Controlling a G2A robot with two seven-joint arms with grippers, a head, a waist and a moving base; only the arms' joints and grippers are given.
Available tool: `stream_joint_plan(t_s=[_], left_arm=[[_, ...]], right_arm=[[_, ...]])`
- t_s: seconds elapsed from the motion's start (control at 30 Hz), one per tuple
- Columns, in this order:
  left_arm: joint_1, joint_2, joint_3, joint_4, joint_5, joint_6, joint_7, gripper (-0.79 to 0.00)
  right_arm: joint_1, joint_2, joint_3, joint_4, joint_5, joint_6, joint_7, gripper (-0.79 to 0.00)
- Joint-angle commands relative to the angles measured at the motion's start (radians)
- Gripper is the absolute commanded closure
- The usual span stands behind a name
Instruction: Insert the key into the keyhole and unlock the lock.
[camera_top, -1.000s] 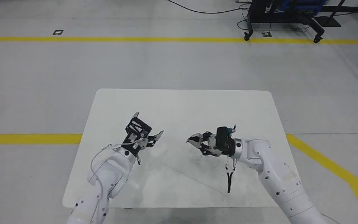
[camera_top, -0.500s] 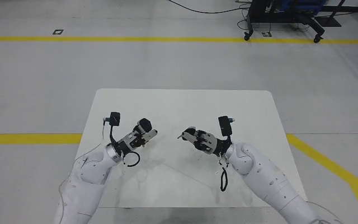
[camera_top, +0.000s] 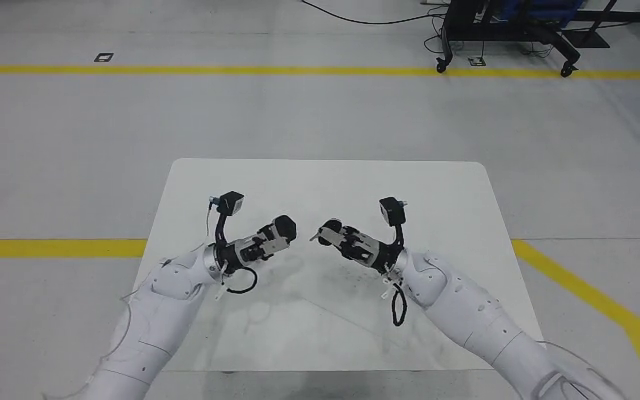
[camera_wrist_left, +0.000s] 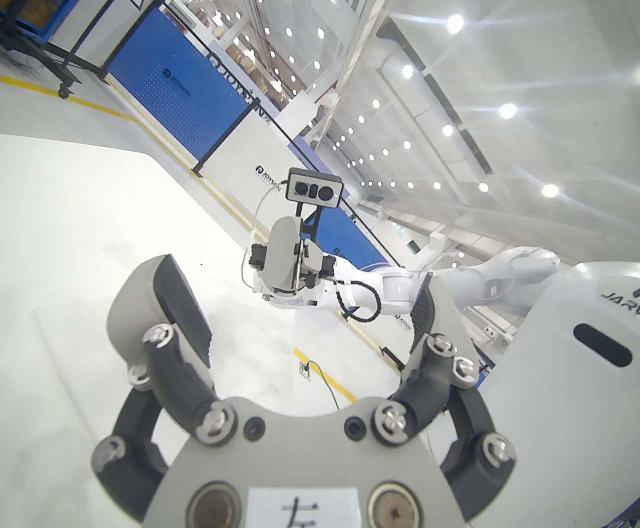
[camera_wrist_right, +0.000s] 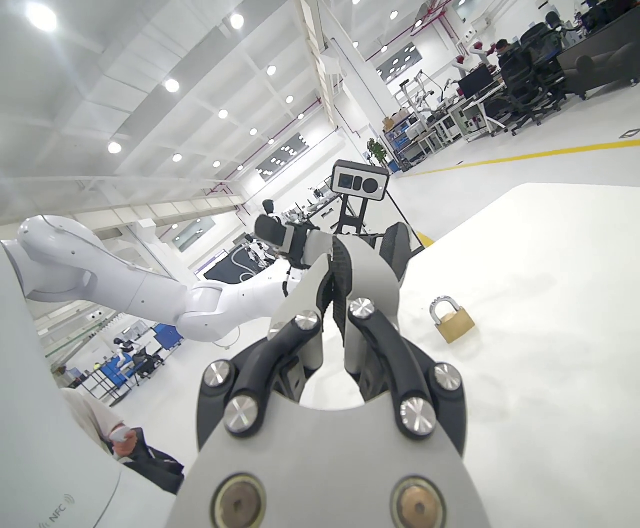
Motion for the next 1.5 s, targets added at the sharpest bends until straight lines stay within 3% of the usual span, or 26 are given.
stream_joint_plan(t_s=[0.0,0.2,0.47,0.7,0.87,1.03,1.33,1.47], left_arm=[[-0.008,0.01,0.025,0.01,0.044,-0.027,0.028,-0.736],[-0.034,0.036,0.086,0.028,0.066,-0.074,0.075,-0.637],[-0.051,0.063,0.122,0.023,0.043,-0.074,0.075,-0.406],[-0.06,0.073,0.142,0.038,0.033,-0.074,0.075,-0.302],[-0.069,0.075,0.158,0.049,0.02,-0.074,0.075,-0.277],[-0.073,0.077,0.17,0.053,0.014,-0.074,0.075,-0.132],[-0.08,0.074,0.182,0.061,-0.007,-0.074,0.075,0.0],[-0.084,0.074,0.186,0.069,-0.006,-0.074,0.075,0.0]], right_arm=[[0.01,-0.005,-0.018,0.014,0.051,0.0,0.036,0.0],[0.035,-0.025,-0.046,0.065,0.151,0.0,0.11,0.0],[0.051,-0.044,-0.056,0.085,0.211,0.0,0.188,0.0],[0.051,-0.044,-0.056,0.085,0.211,0.0,0.188,0.0],[0.051,-0.044,-0.056,0.085,0.211,0.0,0.188,0.0],[0.051,-0.044,-0.056,0.085,0.211,0.0,0.188,0.0],[0.051,-0.044,-0.056,0.085,0.211,0.0,0.188,0.0],[0.051,-0.044,-0.056,0.085,0.211,0.0,0.188,0.0]])
